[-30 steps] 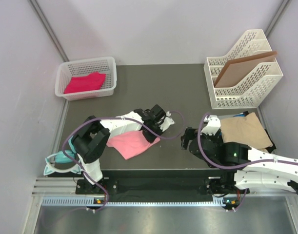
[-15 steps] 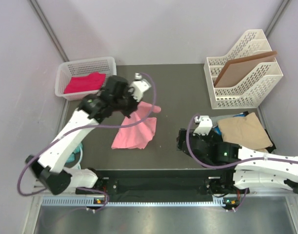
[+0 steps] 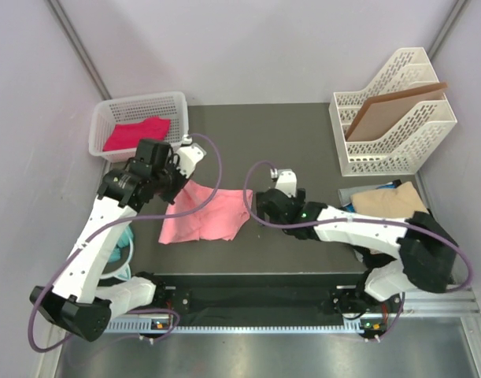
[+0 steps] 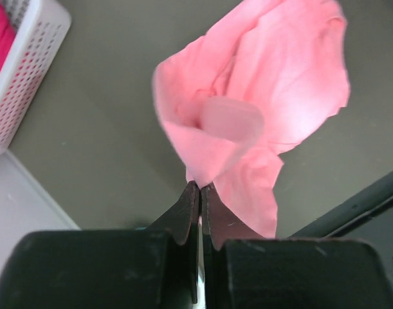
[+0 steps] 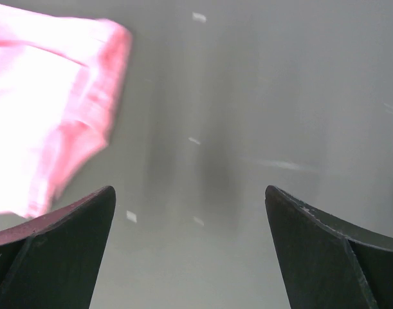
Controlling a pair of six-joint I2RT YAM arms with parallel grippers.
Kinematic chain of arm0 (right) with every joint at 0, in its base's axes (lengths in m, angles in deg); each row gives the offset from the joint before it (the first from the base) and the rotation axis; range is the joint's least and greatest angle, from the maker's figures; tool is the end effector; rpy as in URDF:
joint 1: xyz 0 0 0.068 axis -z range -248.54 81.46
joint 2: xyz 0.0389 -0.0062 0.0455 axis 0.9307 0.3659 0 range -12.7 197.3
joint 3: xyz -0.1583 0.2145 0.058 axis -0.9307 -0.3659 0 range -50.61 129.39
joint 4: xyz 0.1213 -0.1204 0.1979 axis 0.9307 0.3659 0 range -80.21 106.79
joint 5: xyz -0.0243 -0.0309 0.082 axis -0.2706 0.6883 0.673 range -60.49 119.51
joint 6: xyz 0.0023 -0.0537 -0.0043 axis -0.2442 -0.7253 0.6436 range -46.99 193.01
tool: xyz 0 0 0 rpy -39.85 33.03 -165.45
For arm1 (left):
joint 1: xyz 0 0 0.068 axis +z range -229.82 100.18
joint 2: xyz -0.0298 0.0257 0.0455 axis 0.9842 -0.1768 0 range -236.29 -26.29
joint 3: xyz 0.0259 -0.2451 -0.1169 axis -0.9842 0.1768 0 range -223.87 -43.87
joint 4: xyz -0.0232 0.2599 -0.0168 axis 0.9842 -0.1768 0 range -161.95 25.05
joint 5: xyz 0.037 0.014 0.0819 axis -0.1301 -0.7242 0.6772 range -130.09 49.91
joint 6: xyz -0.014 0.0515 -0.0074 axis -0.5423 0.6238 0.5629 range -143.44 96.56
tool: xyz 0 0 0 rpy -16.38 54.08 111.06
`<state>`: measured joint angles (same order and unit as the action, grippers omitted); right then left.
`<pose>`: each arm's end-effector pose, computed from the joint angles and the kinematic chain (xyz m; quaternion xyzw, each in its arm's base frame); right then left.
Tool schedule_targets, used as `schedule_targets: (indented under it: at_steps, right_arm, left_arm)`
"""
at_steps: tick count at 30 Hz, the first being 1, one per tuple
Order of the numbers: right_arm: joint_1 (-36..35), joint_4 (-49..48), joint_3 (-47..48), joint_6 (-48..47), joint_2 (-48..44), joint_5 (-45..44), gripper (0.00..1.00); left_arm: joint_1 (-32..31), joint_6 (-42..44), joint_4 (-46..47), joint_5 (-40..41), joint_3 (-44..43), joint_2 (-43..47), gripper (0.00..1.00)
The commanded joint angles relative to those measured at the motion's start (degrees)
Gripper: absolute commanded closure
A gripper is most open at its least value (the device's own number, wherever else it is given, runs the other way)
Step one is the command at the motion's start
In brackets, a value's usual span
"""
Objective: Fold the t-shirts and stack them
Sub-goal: Flatten out the tshirt
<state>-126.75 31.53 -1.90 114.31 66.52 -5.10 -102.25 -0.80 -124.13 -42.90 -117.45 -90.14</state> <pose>0.1623 0.2235 0.2184 -0.0376 0.9077 0.0539 0.4145 0.1900 -0.0804 0.3678 0.3672 0.8629 -0.0223 0.3465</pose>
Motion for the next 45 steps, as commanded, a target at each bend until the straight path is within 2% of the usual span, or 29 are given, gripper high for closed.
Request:
schedule_targets:
  at_steps: [1, 5, 8, 14, 15, 19, 28, 35, 45]
  right_arm:
    - [2.3, -9.5, 9.2, -5.5, 7.2, 7.6, 0.0]
    - [3.0, -12.2, 13.5, -5.5, 14.9, 12.4, 0.0]
    - [3.3, -13.1, 16.3, -4.9, 19.3, 15.2, 0.05]
    - [5.4, -13.9, 18.4, -3.7, 24.6, 17.8, 0.25]
    - [5.7, -14.3, 18.1, -3.3, 24.8, 17.9, 0.33]
    - [8.3, -14.9, 16.3, -3.0, 24.9, 18.3, 0.45]
    - [8.6, -15.0, 14.8, -2.1, 24.9, 20.5, 0.48]
    - [7.4, -15.1, 13.1, -0.2, 24.9, 21.8, 0.56]
    - [7.4, -15.5, 15.5, 0.5, 27.2, 23.5, 0.56]
  left_arm:
    - [3.7, 3.7, 1.6, -0.4, -0.7, 1.5, 1.0]
    - [6.8, 5.1, 2.0, -1.5, -0.6, 1.3, 1.0]
    - [8.9, 6.3, 2.5, -2.5, 0.2, 1.4, 1.0]
    - [13.8, 8.5, 2.7, -5.2, 1.2, 1.5, 1.0]
    - [15.0, 9.2, 2.8, -5.6, 1.3, 1.5, 1.0]
    - [17.7, 9.9, 2.8, -7.5, 1.4, 0.8, 1.0]
    - [19.4, 9.7, 3.3, -9.7, 0.8, -0.5, 1.0]
    - [19.5, 9.0, 4.1, -9.7, 1.3, -0.3, 1.0]
    - [19.6, 8.9, 4.4, -10.1, 2.0, 0.1, 1.0]
